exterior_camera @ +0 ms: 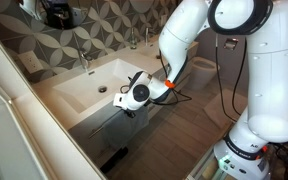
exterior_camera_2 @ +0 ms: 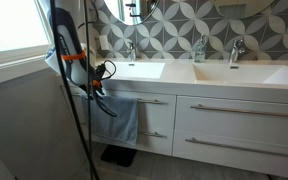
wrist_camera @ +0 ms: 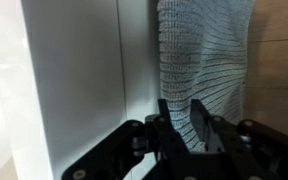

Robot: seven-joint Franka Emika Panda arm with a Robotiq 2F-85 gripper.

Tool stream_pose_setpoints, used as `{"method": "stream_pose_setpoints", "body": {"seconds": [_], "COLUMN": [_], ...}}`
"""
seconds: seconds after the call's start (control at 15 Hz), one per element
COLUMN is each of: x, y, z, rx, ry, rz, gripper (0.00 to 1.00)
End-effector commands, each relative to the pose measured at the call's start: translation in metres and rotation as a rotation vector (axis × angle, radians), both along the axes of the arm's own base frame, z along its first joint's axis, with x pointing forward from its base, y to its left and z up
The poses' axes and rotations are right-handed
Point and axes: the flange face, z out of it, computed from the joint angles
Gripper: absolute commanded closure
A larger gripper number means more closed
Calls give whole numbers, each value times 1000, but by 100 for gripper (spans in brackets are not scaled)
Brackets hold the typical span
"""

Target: Put the towel on the counter

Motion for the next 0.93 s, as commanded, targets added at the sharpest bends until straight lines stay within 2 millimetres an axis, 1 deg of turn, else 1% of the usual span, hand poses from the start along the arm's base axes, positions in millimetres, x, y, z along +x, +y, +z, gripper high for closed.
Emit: {"method": "stream_pose_setpoints", "body": {"seconds": [0.0, 0.2, 0.27, 0.67, 0.87], "x": [9, 10, 11, 6, 1], "y": [-4, -5, -5, -2, -2], "z": [-2, -3, -3, 1, 7], "rx": [14, 16, 15, 15, 19], "ry": [17, 18, 17, 20, 21], "rz": [6, 3, 2, 14, 9], "gripper": [72, 98, 100, 99, 99]}}
